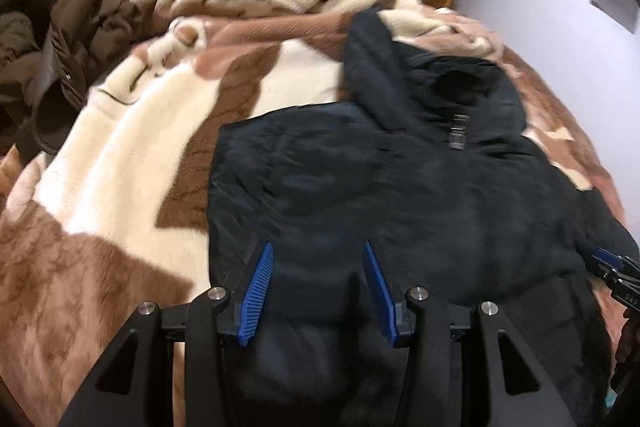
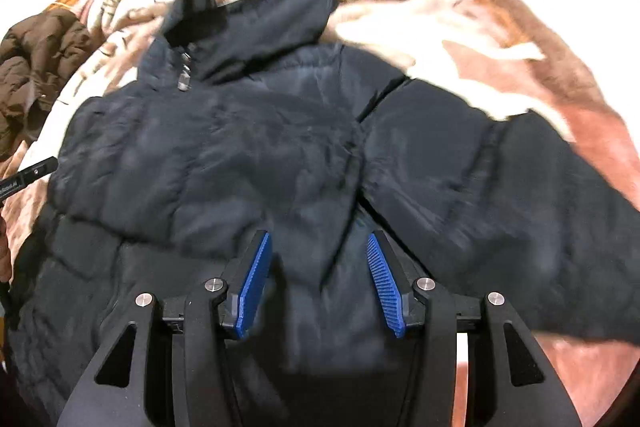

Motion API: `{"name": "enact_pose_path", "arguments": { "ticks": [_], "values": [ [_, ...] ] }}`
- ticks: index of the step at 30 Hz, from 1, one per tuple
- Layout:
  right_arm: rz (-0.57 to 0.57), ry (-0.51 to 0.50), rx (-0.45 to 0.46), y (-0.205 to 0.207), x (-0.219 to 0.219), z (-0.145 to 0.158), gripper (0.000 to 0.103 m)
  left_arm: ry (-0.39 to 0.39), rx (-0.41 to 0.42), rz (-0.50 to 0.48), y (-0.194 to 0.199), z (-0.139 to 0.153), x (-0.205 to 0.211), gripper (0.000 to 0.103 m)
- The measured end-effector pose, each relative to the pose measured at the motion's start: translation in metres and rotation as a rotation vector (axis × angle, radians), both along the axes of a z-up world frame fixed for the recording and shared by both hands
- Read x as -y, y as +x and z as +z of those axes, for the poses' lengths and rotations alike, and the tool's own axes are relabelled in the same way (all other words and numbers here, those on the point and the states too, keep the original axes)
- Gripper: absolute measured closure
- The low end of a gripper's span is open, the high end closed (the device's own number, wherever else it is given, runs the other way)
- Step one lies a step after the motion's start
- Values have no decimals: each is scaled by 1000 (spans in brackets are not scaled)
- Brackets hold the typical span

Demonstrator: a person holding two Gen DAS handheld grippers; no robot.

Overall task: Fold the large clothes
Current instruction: 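Fold the held sleeve across the jacket body with the left tool and release, then grasp the other black sleeve cuff with the right tool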

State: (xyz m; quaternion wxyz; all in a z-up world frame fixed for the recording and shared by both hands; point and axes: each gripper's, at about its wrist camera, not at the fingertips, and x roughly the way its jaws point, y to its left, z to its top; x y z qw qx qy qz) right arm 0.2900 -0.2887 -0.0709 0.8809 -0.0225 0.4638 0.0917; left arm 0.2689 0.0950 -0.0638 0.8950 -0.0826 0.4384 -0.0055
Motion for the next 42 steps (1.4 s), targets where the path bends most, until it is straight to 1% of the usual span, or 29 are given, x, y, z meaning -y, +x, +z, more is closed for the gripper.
{"name": "enact_pose_path", "arguments": {
  "ticks": [3, 8, 13, 17, 19, 24, 29, 37, 38, 39, 42],
  "values": [
    [-33, 27, 28, -42, 13, 19, 53, -15, 26, -37, -38, 21, 24, 54],
    [-99, 72, 68, -107, 32, 42, 53, -23, 34, -102, -94, 37, 67, 54],
    [-137, 114, 70, -151, 46, 51, 52, -38, 21, -164, -142, 45, 104, 54],
    [-146, 135, 56, -174, 59, 52, 52, -61, 10, -183, -162, 51, 122, 54],
    [-150, 141, 52, -181, 64, 53, 52, -54, 9, -192, -169, 54, 131, 54],
    [-179, 160, 49, -190, 82, 54, 52, -29, 17, -204, -173, 63, 148, 54],
    [-218, 171, 49, -188, 100, 51, 52, -11, 25, -206, -169, 65, 154, 54],
    [-314, 189, 16, -167, 136, 32, 52, 9, 8, -197, -144, 55, 156, 54],
    [-328, 196, 8, -161, 143, 28, 50, 13, 6, -194, -140, 53, 156, 54],
    [-341, 200, 0, -157, 149, 25, 46, 17, 3, -191, -134, 51, 156, 54],
    [-396, 209, -14, -139, 172, 13, 45, 28, -6, -186, -117, 45, 156, 54]
  ]
}}
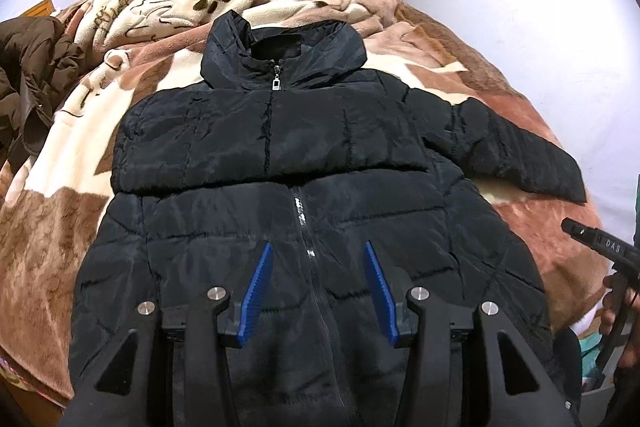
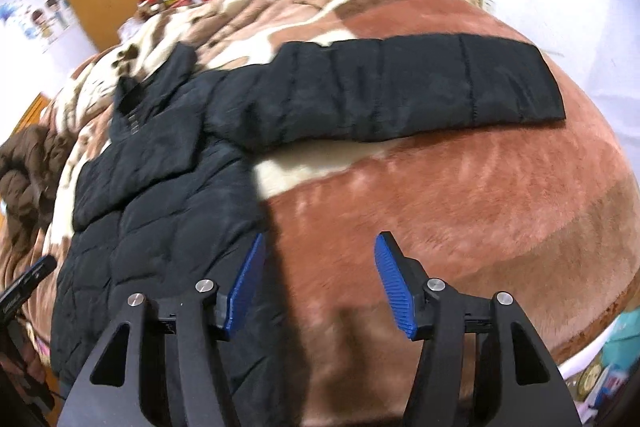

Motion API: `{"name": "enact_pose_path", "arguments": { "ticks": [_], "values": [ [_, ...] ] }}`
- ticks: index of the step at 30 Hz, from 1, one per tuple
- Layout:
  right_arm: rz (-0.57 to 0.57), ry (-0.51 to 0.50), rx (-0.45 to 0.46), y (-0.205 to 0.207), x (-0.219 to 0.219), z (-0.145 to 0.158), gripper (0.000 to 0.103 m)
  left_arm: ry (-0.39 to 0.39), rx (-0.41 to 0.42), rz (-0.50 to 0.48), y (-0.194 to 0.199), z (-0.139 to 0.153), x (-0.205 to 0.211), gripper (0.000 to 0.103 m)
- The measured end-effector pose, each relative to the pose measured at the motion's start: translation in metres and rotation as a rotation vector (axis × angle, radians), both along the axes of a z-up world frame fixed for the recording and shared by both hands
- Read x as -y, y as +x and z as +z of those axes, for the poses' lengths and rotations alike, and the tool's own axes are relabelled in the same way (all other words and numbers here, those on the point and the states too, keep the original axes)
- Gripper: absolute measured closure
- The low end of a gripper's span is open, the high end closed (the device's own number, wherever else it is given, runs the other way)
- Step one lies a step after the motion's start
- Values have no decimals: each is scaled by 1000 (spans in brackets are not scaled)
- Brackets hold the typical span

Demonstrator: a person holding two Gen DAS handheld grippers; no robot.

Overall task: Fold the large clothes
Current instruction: 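Grasp the other black sleeve cuff with the right tool, then fold the held sleeve across the jacket body with the right tool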

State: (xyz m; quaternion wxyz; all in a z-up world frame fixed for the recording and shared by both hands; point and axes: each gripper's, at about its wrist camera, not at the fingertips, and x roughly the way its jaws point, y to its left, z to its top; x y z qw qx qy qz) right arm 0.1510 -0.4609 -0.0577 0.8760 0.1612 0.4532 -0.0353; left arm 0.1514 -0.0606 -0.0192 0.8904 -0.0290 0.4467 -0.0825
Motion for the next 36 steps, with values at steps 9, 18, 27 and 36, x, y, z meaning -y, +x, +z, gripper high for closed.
{"name": "enact_pose_path", "arguments": {
  "ticks": [9, 18, 27, 36],
  "values": [
    [-172, 101, -50, 51, 78, -42, 44, 30, -30, 19, 44, -27, -3, 51],
    [-327, 229, 47, 69, 131, -54, 44, 31, -81, 43, 62, -53, -7, 51],
    [-404, 214, 73, 72, 144, -34, 85, 13, -87, 85, 63, -54, -22, 51],
    [-187, 137, 290, 57, 75, 94, 91, -34, -37, 133, 49, -29, -45, 51]
  ]
}}
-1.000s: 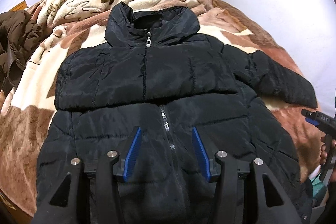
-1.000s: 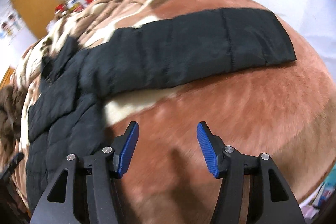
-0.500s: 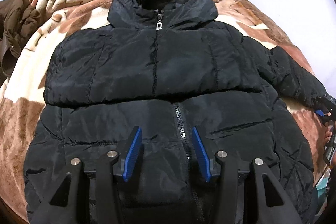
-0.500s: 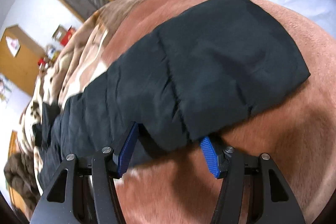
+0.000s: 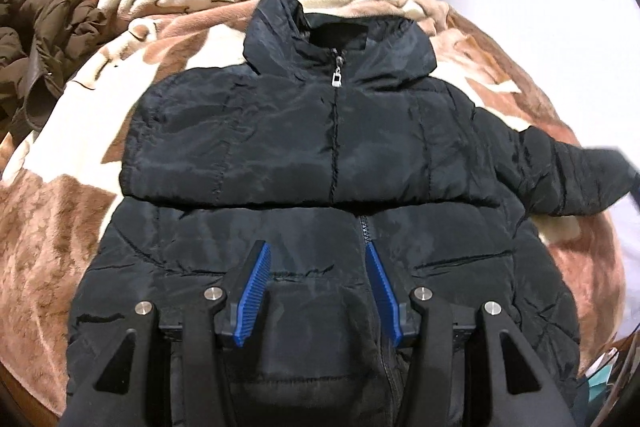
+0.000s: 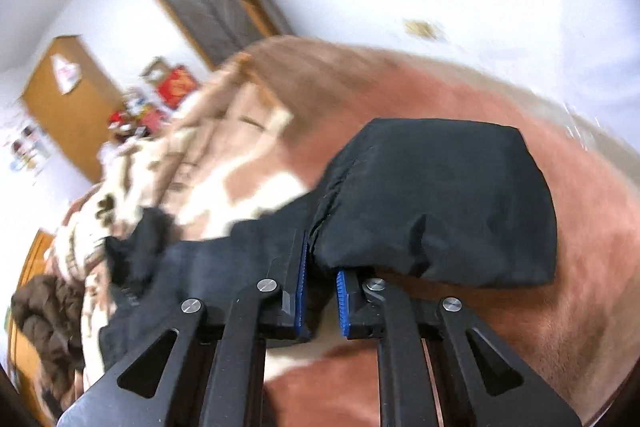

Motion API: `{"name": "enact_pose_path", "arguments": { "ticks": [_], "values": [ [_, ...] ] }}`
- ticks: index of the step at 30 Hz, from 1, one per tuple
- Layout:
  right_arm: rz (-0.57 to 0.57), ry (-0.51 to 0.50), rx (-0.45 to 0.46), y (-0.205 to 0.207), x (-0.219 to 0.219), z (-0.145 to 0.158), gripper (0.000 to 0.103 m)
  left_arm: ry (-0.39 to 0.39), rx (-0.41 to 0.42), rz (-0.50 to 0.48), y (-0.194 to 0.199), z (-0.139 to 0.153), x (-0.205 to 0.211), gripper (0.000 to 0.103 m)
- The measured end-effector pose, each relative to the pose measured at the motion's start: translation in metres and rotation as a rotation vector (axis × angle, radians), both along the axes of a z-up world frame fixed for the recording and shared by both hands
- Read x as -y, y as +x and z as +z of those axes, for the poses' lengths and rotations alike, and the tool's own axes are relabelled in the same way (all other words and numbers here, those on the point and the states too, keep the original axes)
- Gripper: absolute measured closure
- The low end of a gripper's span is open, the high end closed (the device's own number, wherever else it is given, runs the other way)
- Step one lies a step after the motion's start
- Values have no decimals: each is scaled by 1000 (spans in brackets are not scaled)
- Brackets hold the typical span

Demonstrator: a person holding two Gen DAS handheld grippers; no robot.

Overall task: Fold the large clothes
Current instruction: 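Fold the held sleeve across the jacket body with the right tool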

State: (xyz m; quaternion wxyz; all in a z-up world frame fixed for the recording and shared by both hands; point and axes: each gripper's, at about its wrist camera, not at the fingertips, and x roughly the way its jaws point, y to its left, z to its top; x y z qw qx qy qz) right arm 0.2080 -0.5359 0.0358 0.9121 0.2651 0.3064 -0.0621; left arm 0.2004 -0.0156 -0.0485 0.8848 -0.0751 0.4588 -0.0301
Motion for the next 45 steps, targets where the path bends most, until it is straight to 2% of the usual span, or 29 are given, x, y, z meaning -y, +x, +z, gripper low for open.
{"name": "enact_pose_path", "arguments": {
  "ticks": [5, 8, 11, 16, 21, 25, 27, 28, 30, 33, 35, 38, 40, 42, 45],
  "values": [
    [167, -47, 96, 2, -67, 56, 91, -24, 34, 21, -14, 13, -14, 51],
    [275, -54, 121, 15, -114, 72, 91, -36, 50, 43, -21, 19, -27, 51],
    [376, -85, 116, 30, -164, 71, 91, -46, 60, 71, -26, 21, -44, 51],
    [527, -125, 34, 61, -242, 37, 91, -63, 64, 128, -34, 19, -76, 51],
    [639, -150, -99, 89, -307, -25, 91, -73, 49, 176, -37, 7, -103, 51],
    [701, -168, -192, 106, -341, -72, 91, -83, 33, 194, -36, -5, -116, 51],
    [731, -167, -243, 114, -353, -94, 87, -90, 26, 197, -34, -9, -119, 51],
    [740, -166, -255, 117, -356, -100, 84, -92, 24, 196, -33, -10, -120, 51],
    [761, -149, -262, 118, -359, -110, 69, -98, 23, 190, -29, -11, -120, 51],
    [780, -122, -240, 110, -355, -107, 60, -117, 33, 174, -21, -6, -117, 51],
    [792, -103, -207, 103, -350, -95, 54, -140, 38, 165, -13, -2, -114, 43],
    [789, -75, -130, 89, -332, -75, 53, -177, 52, 137, 5, 6, -103, 39],
    [758, -77, -87, 82, -313, -64, 53, -214, 62, 96, 21, 10, -92, 30],
    [691, -95, -50, 75, -286, -56, 53, -219, 55, 59, 42, 5, -77, 30],
    [573, -152, -57, 71, -246, -58, 53, -216, 10, 26, 77, -11, -59, 30]
  ]
}}
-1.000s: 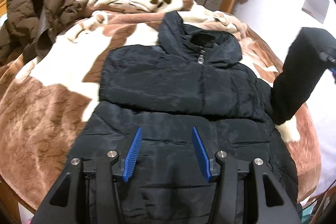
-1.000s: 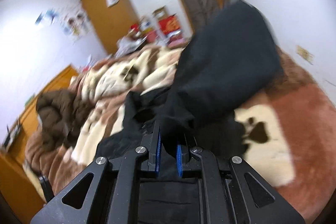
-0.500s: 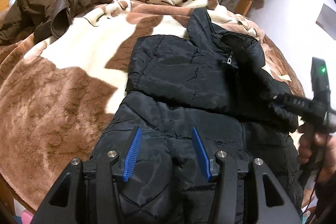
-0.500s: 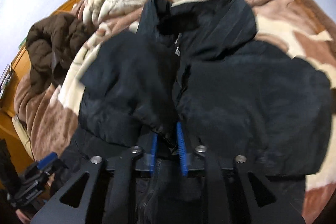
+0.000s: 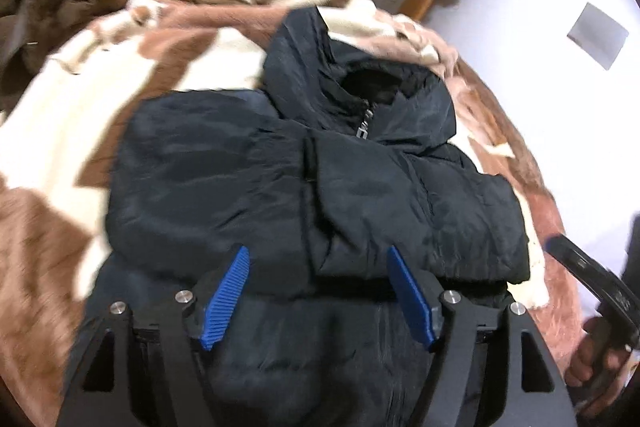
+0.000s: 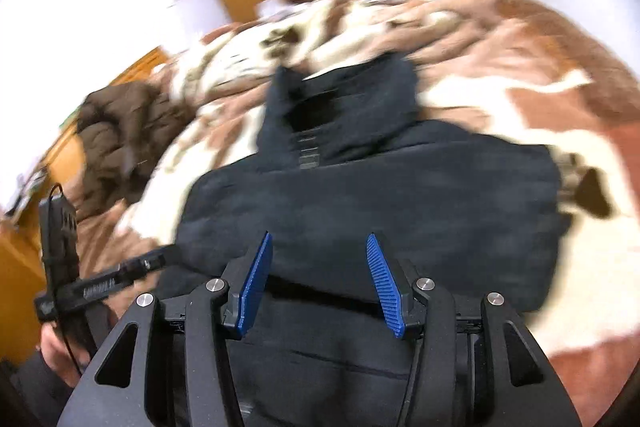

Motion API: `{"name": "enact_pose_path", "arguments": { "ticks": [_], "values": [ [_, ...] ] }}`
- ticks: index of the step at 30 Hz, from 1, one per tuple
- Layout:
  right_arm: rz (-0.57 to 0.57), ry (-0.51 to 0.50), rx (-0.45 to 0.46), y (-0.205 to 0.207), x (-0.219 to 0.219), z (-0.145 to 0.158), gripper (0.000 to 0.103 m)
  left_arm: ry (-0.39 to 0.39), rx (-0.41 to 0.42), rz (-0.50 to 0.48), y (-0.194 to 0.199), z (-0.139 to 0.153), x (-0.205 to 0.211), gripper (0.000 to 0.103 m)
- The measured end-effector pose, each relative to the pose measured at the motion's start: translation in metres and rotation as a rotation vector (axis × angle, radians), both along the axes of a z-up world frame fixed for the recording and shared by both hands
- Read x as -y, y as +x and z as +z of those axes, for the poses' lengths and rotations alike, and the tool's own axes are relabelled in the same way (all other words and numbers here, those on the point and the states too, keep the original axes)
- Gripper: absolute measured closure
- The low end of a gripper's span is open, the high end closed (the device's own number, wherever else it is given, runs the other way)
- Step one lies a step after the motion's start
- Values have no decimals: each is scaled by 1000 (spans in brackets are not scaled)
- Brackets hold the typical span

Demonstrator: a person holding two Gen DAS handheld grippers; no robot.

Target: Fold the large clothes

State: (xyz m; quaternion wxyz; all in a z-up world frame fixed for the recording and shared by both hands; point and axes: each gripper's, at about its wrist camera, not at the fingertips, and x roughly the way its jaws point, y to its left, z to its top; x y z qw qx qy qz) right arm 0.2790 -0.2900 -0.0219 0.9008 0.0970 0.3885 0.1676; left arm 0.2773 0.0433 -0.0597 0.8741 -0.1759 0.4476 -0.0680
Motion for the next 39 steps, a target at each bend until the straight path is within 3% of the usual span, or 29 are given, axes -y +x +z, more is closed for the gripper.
{"name": "enact_pose_path", "arguments": {
  "ticks": [3, 5, 6, 7, 8, 9, 11, 14, 18, 21, 24, 29, 32, 36, 39],
  "values": [
    [-102, -30, -22, 2, 40, -9, 53, -12, -62, -3, 33, -22, 9, 32],
    [-154, -57, -34, 6, 59, -16, 53, -39, -72, -12, 42, -29, 12, 58],
    [-168, -68, -39, 8, 64, -18, 53, -30, -62, -20, 43, -25, 15, 89],
    [-175, -68, -39, 11, 70, -19, 55, -11, -38, -22, 40, -19, 15, 92],
    [-184, -74, -34, 13, 73, -20, 65, 9, 11, -14, 34, -8, 15, 94],
    [-188, -82, -27, 16, 74, -19, 69, 34, 56, -7, 29, 1, 13, 95],
    [-178, -81, -12, 19, 75, -18, 70, 76, 92, 10, 26, 11, 9, 95],
    [-149, -89, -8, 31, 65, -24, 73, 95, 43, 28, 34, -3, 1, 95],
    [-110, -151, -95, 61, 43, -65, 78, 131, -18, 47, 43, -35, -1, 94],
    [-102, -166, -147, 75, 38, -95, 81, 149, -15, 50, 45, -47, 4, 94],
    [-92, -195, -140, 79, 33, -100, 81, 199, -6, 37, 48, -54, 12, 94],
    [-78, -233, -152, 79, 33, -90, 81, 193, -21, 45, 43, -45, 6, 86],
    [-83, -222, -115, 70, 35, -66, 81, 195, -17, 66, 30, -26, -6, 73],
    [-79, -207, -23, 62, 37, -35, 81, 195, 50, 114, 15, 6, -18, 67],
    [-91, -199, -6, 74, 39, -28, 81, 185, 115, 71, 26, 26, -2, 60]
  ]
}}
